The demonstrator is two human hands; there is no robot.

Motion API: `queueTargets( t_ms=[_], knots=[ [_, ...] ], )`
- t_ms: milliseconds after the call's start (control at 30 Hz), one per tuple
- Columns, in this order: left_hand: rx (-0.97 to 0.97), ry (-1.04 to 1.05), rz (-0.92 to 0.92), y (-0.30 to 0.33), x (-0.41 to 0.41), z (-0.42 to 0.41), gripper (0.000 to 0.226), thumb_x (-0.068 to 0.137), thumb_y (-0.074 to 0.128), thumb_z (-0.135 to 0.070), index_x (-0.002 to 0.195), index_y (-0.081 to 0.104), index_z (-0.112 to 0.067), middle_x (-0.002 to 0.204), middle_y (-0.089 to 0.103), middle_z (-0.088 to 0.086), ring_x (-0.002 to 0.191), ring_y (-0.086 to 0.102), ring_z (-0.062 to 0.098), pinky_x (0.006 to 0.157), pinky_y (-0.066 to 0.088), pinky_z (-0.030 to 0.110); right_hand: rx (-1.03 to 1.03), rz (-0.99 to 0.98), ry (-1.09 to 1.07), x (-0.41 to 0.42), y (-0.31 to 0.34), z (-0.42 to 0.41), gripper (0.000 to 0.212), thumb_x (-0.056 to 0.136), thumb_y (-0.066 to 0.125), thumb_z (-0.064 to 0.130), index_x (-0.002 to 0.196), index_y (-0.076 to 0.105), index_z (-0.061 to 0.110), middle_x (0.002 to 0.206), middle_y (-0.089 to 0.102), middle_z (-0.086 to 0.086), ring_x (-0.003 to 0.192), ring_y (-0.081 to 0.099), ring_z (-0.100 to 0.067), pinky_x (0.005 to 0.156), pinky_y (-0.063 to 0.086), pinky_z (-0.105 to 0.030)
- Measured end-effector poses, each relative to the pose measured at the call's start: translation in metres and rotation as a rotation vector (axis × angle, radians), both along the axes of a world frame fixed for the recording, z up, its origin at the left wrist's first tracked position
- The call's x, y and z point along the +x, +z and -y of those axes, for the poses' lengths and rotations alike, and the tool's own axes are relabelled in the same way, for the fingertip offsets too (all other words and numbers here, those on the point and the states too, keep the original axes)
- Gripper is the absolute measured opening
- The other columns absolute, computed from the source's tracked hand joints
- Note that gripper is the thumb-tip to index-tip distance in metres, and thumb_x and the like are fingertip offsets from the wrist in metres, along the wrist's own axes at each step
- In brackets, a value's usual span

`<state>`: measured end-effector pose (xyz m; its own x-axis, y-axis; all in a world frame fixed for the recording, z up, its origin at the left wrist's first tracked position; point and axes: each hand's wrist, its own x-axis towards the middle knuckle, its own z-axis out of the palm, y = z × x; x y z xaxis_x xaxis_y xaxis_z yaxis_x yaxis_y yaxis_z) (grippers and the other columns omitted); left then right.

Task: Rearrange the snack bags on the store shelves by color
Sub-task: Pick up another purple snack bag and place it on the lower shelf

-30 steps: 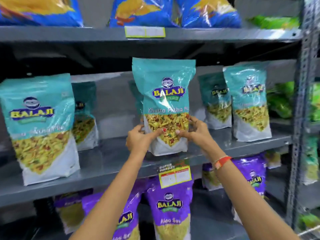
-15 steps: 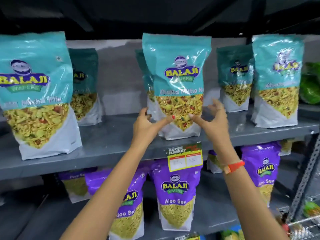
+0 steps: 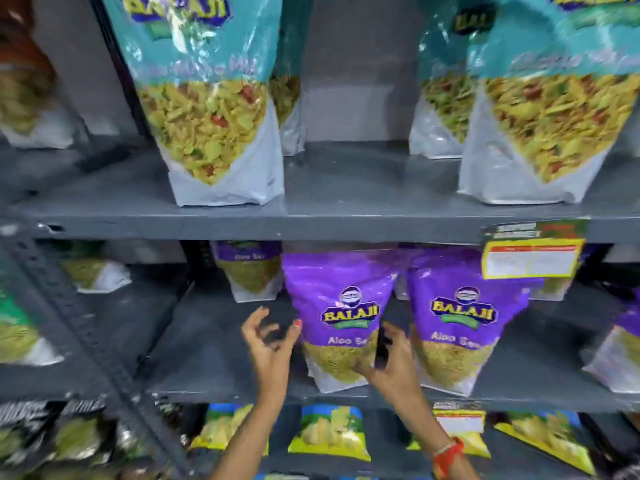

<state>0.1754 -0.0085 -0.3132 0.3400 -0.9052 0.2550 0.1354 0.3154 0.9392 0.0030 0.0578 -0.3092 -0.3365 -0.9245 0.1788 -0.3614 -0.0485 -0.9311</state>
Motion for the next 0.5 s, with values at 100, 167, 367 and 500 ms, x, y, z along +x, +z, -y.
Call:
queueTargets(
  t_ms=[100, 167, 367, 500],
  knots=[
    [0.241, -0.372, -0.029, -0.041, 0.009, 0.013, 0.083, 0.041, 0.089, -0.022, 0.108, 0.041, -0.026, 0.113, 0.051, 0.011, 0.088, 0.060, 0.012, 0.076, 0.052, 0.021, 0.174, 0.072, 0.066, 0.002, -0.040, 0.018, 0.151, 0.013, 0.078, 0.067, 0.139, 0.022, 0.007, 0.130, 0.034, -0.002, 0.126, 0.036, -0.019, 0.108, 0.032, -0.031],
    [0.300, -0.603, 0.033, -0.062, 0.010, 0.018, 0.109, 0.024, 0.091, -0.042, 0.116, 0.037, -0.020, 0.111, 0.054, 0.003, 0.089, 0.063, -0.002, 0.078, 0.053, 0.019, 0.187, 0.181, 0.102, 0.004, -0.040, 0.022, 0.158, 0.011, 0.082, 0.062, 0.141, 0.013, 0.005, 0.131, 0.032, 0.000, 0.121, 0.040, -0.014, 0.096, 0.037, -0.015],
    [0.334, -0.665, 0.209, -0.074, 0.013, 0.019, 0.063, 0.057, 0.084, -0.014, 0.109, 0.048, -0.019, 0.100, 0.060, -0.006, 0.079, 0.058, -0.017, 0.074, 0.047, 0.008, 0.179, 0.157, 0.159, 0.014, -0.040, 0.043, 0.124, 0.007, 0.084, 0.039, 0.114, 0.029, 0.012, 0.109, 0.048, -0.004, 0.089, 0.051, -0.005, 0.064, 0.046, -0.002],
    [0.326, -0.638, 0.172, -0.079, 0.048, 0.036, 0.059, 0.066, 0.070, 0.002, 0.118, 0.045, -0.011, 0.113, 0.058, 0.005, 0.088, 0.058, -0.013, 0.082, 0.047, 0.011, 0.237, 0.028, 0.196, 0.032, -0.052, 0.056, 0.098, 0.026, 0.089, 0.032, 0.107, 0.035, 0.021, 0.112, 0.047, -0.008, 0.104, 0.049, -0.022, 0.075, 0.045, -0.005]
  ],
)
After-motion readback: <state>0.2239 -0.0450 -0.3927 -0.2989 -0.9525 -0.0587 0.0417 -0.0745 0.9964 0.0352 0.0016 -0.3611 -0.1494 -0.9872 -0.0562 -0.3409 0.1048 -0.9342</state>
